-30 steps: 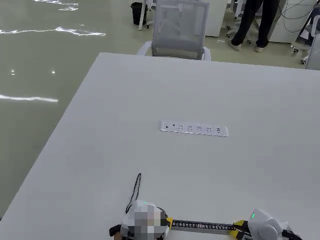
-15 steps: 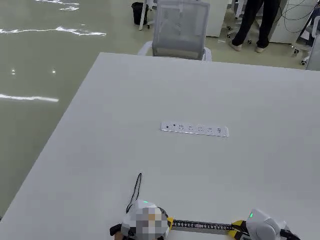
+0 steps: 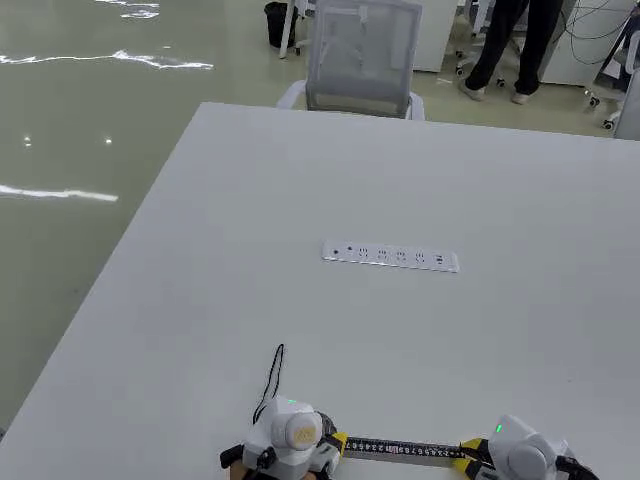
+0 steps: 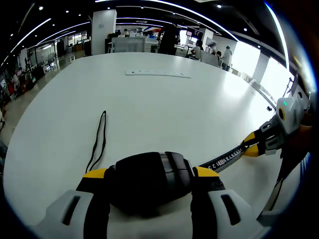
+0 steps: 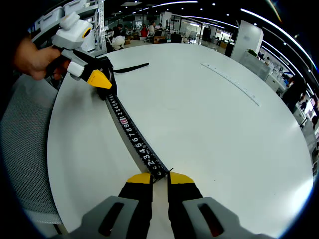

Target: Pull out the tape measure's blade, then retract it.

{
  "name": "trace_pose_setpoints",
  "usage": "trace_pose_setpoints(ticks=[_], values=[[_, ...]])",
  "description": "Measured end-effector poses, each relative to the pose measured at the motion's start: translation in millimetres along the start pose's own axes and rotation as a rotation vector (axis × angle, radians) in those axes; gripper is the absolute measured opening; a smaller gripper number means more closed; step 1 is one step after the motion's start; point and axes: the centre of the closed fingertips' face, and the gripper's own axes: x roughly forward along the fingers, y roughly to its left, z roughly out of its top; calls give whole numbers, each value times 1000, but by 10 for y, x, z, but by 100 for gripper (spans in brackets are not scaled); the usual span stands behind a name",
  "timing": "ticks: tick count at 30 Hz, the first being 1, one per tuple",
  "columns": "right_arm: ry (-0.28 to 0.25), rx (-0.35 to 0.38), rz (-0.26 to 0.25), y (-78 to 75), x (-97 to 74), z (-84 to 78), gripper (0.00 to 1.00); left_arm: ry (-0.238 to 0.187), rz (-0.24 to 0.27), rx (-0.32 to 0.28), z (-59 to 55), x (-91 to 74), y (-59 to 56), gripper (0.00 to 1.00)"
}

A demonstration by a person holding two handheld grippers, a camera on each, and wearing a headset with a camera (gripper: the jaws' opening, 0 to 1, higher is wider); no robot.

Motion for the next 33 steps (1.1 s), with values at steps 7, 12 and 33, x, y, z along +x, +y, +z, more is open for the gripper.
trace_pose_setpoints(ticks=[7,12,33], values=[[-2,-1,4,18,35,34,10,3,1,0,-4,6,3,63],[-5,-3,6,39,56,61,10,3,-1,0,-4,7,6,63],[-9,-11,9,98,109,135,10,8,-3,-1,-5,5,9,62]])
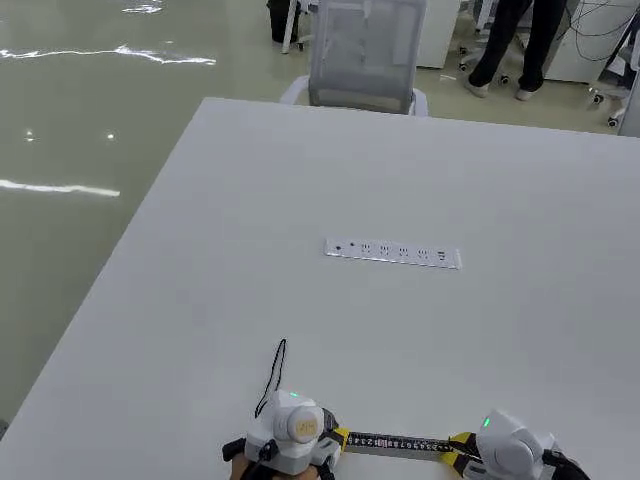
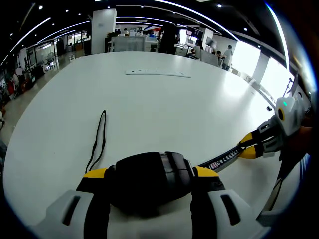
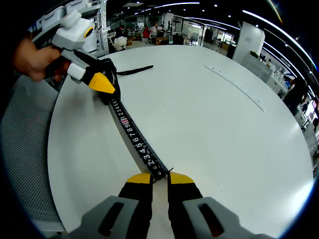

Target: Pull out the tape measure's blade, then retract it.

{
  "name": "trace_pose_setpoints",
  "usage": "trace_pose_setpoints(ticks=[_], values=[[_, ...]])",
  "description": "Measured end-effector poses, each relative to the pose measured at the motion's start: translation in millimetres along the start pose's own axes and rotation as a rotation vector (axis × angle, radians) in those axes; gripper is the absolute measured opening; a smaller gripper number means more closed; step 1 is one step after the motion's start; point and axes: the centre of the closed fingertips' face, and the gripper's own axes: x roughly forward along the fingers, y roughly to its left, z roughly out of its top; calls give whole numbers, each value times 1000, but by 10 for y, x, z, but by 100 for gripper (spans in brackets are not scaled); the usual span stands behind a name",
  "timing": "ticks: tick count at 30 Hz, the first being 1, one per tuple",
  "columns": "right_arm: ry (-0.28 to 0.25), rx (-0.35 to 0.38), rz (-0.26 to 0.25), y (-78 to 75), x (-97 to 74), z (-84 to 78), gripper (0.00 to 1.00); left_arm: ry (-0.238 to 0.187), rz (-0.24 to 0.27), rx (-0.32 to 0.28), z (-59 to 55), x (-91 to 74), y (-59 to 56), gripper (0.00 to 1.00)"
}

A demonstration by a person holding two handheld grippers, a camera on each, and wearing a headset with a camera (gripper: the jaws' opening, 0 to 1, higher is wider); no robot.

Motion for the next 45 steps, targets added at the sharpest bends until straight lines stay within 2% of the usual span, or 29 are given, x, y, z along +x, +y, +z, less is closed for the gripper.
trace_pose_setpoints(ticks=[45], values=[[-14,-4,22,144,132,173,10,-2,-9,0,1,2,-4,63]])
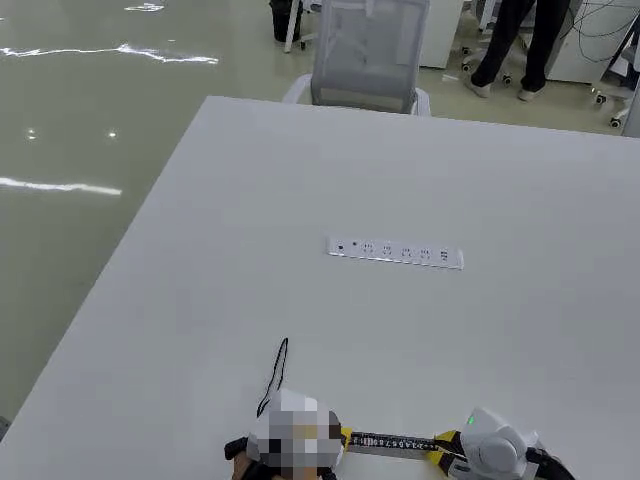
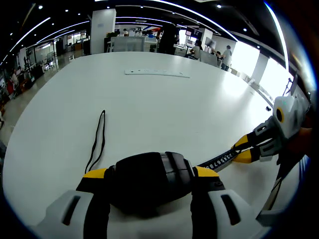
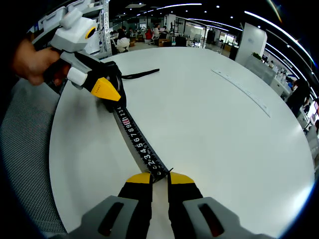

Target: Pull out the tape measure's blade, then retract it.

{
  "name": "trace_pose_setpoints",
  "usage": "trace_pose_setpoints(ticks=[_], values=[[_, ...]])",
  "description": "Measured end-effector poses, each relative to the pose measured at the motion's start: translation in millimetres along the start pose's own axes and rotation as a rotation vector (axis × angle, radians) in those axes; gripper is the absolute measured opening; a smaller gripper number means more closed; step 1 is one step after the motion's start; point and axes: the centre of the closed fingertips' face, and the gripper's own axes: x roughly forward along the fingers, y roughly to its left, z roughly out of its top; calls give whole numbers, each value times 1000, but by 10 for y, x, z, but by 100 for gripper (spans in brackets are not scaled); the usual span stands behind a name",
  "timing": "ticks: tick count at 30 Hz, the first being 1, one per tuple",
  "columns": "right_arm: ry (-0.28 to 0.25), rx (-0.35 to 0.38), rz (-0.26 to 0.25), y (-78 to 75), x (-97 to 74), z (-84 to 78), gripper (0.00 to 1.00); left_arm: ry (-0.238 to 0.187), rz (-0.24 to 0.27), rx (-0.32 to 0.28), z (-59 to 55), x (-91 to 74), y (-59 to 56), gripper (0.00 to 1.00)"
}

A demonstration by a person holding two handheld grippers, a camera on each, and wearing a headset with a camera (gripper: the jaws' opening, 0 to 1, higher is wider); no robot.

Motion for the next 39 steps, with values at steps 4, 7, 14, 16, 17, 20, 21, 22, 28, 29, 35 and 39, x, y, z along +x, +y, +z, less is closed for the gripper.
trace_pose_setpoints(ticks=[4,7,14,16,17,20,21,22,28,29,35,39], values=[[-3,1,1,14,16,25,10,-1,0,0,2,0,0,63],[-5,0,3,18,32,33,10,-3,0,0,3,-2,-1,63],[-6,-1,7,46,54,62,10,-8,-1,1,3,-6,-2,63],[-5,0,7,50,55,70,10,-8,-1,2,4,-5,-1,63],[-6,0,7,50,57,68,10,-8,-1,2,3,-3,0,63],[-6,0,7,59,58,85,10,-7,-1,1,0,3,2,63],[-7,0,7,61,63,85,10,-7,-1,1,1,2,1,63],[-7,0,8,63,68,88,10,-6,-2,1,3,0,-1,63],[-8,-1,10,82,78,113,10,-8,0,1,1,-3,-3,63],[-9,-1,10,82,87,110,10,-7,-1,1,-1,1,-2,63],[-12,0,13,103,112,139,11,-7,-2,1,0,-2,0,63],[-14,-3,16,118,145,163,11,-7,-2,0,0,2,2,63]])
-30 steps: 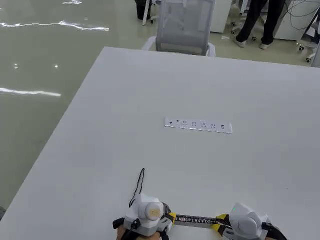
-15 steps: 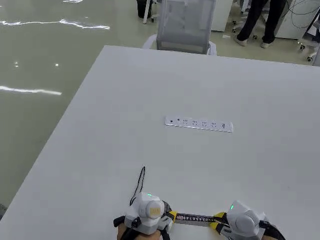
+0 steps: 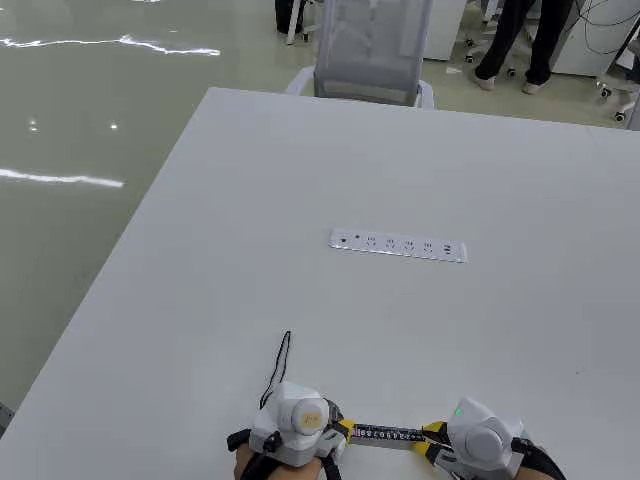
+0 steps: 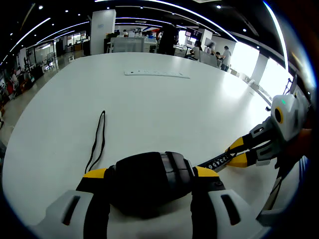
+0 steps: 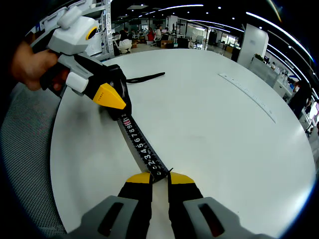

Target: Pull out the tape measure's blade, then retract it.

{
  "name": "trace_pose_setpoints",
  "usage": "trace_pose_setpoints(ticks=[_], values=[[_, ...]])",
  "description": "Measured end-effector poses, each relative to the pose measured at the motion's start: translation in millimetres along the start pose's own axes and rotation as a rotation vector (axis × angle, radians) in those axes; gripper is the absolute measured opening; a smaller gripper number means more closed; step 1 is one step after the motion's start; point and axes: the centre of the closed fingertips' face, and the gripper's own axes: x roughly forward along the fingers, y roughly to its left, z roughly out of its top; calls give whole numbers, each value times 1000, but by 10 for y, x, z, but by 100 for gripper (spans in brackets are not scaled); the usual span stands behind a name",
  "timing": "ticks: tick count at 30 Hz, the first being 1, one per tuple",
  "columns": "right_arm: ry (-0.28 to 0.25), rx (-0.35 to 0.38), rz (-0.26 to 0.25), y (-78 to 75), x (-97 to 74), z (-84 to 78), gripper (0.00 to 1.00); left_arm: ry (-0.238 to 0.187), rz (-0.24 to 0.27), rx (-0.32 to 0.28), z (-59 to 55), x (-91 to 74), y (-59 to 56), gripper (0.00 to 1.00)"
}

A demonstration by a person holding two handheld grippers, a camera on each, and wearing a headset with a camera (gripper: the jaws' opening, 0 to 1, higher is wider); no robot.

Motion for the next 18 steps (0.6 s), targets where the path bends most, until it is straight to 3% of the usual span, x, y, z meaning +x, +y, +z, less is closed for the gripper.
trace_pose_setpoints(ticks=[18], values=[[-6,6,9,68,36,68,11,1,-4,1,-1,0,-2,63]])
